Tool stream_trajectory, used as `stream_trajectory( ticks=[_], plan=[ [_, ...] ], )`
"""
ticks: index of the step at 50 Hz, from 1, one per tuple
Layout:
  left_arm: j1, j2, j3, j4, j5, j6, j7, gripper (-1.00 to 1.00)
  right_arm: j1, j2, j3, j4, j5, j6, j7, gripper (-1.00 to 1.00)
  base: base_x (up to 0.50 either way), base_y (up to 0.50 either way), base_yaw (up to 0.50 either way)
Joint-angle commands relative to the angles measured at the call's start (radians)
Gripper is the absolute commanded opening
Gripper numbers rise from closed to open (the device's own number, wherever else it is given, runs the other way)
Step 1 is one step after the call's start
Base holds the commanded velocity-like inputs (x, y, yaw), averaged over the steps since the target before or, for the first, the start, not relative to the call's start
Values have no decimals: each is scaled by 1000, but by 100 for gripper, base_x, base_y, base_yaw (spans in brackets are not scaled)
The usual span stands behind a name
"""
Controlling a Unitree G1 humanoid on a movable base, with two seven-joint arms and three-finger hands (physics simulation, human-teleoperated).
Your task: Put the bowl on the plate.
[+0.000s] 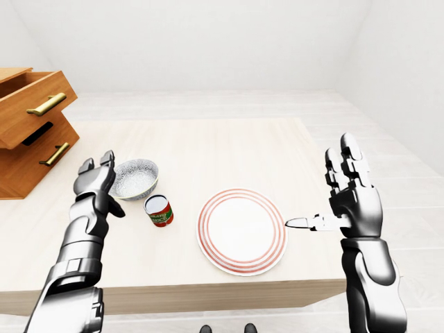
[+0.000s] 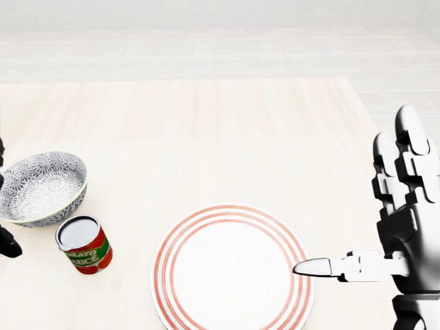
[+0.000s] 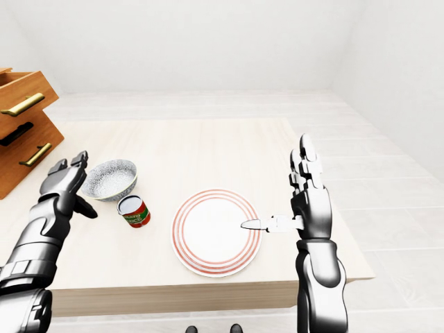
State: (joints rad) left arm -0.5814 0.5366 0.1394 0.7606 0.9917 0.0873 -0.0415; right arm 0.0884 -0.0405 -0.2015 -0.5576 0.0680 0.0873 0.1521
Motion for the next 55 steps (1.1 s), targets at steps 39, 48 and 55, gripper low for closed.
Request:
stream_trajectory(
  ticks=[39, 48, 55],
  plan=[
    [-206, -66, -105, 452, -40, 0, 258, 100, 1, 3, 8, 72, -6, 0, 2, 100, 0, 0, 0],
    [-212, -80, -129, 487, -40, 0, 285, 100, -1, 0, 7, 85, -6, 0, 1, 100, 0, 0, 0],
    [-212, -82, -134, 493, -42, 0, 289, 100, -1, 0, 9, 83, -7, 0, -1, 100, 0, 0, 0]
  ],
)
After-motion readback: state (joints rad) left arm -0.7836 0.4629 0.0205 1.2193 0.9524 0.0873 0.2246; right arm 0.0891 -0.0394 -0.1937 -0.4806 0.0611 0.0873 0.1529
